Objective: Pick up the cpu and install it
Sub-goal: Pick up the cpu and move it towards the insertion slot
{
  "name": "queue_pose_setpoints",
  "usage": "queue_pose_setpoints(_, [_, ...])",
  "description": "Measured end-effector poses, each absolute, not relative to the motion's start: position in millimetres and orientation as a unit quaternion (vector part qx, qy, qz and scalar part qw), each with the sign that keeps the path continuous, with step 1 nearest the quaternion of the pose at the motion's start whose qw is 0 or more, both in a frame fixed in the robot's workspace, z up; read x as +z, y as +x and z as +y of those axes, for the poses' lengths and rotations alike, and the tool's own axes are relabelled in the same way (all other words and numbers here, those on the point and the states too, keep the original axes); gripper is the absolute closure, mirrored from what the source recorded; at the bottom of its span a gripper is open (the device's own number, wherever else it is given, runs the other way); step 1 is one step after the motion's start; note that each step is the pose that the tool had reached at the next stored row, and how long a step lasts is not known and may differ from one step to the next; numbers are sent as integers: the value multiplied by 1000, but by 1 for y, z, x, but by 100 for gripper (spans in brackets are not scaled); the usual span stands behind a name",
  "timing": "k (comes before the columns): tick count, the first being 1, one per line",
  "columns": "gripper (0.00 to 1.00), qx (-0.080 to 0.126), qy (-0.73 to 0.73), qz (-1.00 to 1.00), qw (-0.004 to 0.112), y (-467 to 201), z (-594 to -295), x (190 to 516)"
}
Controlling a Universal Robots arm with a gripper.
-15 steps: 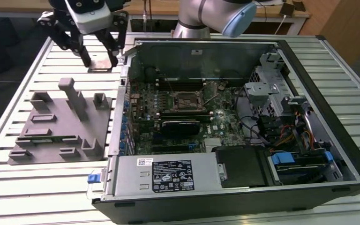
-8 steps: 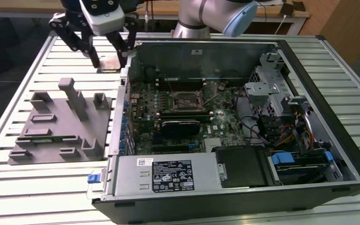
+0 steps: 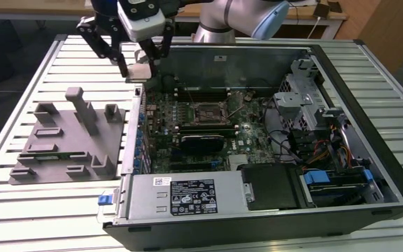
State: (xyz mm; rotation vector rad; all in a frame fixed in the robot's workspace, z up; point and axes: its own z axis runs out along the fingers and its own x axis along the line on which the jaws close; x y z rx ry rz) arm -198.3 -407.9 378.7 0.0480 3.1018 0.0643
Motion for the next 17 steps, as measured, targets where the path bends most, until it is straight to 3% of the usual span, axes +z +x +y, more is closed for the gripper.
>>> queue_pose_setpoints(17, [46,21,16,999,19,-146,-408,367])
